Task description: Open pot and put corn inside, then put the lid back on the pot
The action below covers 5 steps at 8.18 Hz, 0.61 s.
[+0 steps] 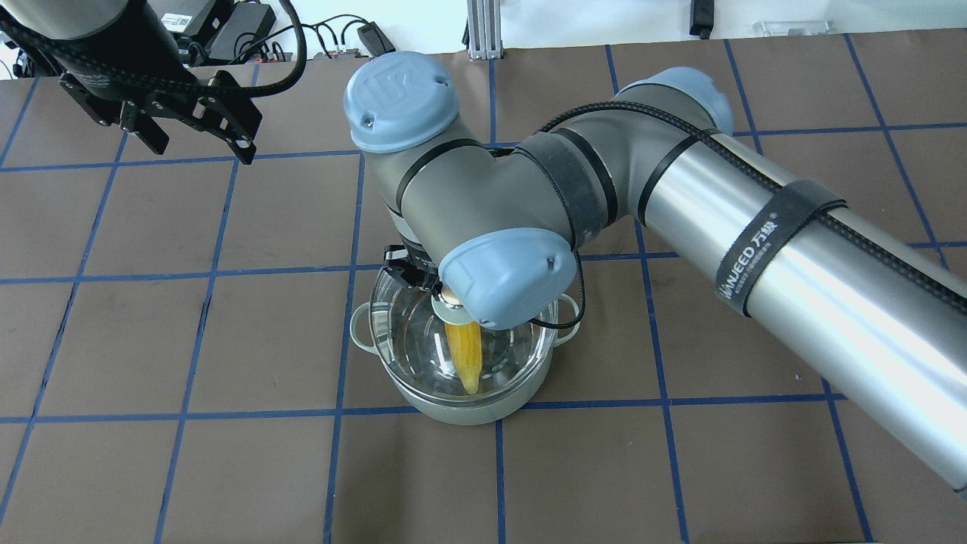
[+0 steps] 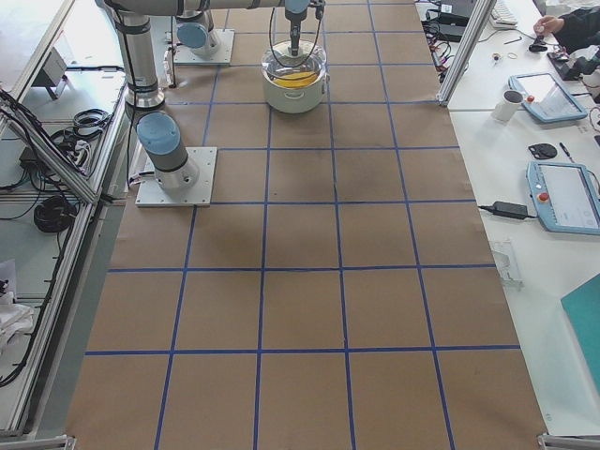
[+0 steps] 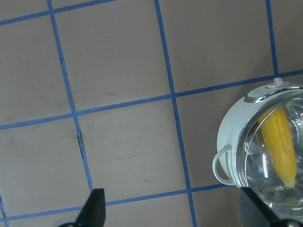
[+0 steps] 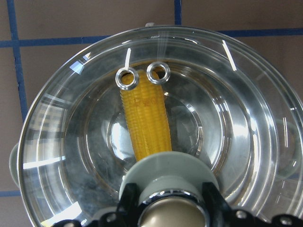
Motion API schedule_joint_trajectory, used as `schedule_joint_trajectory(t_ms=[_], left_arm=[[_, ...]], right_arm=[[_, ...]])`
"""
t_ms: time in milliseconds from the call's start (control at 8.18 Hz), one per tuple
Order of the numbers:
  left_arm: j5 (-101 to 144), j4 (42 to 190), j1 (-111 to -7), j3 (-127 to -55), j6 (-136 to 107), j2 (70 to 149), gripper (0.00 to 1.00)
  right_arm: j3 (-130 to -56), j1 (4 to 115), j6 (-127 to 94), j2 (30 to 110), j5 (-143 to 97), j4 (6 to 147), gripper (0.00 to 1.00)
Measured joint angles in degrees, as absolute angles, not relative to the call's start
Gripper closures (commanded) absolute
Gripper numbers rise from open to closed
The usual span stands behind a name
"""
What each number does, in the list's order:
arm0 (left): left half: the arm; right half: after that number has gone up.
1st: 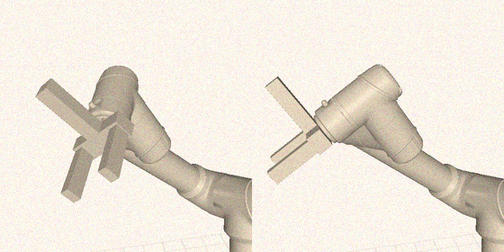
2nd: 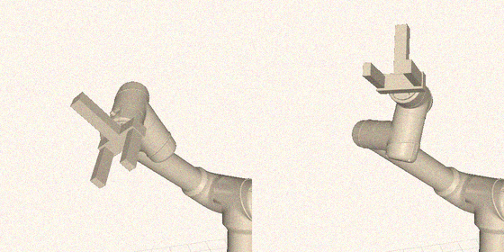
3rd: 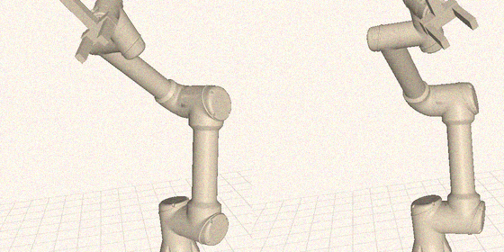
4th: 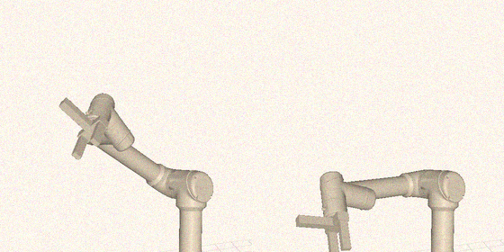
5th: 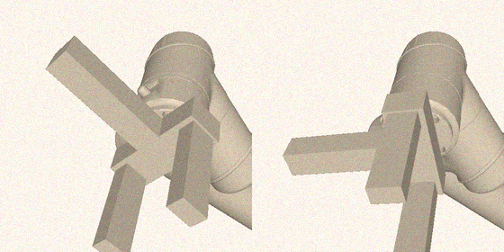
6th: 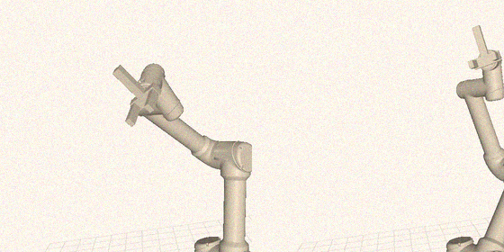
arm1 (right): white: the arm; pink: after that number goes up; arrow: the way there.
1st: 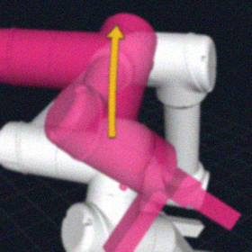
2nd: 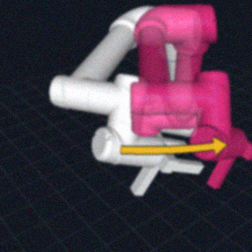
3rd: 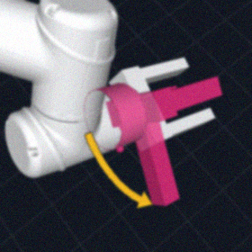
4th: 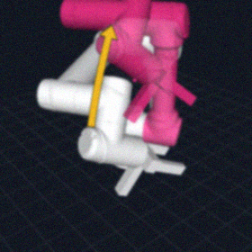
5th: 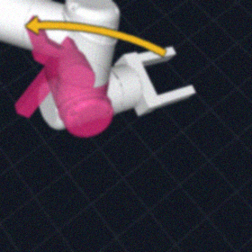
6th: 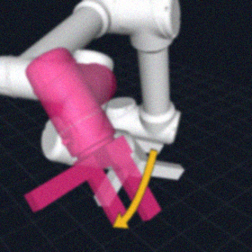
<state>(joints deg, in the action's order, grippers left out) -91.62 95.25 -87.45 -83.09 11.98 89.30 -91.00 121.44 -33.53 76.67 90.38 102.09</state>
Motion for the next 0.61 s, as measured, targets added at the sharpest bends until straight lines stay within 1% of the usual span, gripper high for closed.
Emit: schedule_joint_trajectory(t_ms=[611], left_arm=[[-89.43,95.27,-87.44,-83.05,11.68,89.39,0.00]], right_arm=[[-91.22,121.47,-34.64,74.61,89.46,102.41,0.62]])
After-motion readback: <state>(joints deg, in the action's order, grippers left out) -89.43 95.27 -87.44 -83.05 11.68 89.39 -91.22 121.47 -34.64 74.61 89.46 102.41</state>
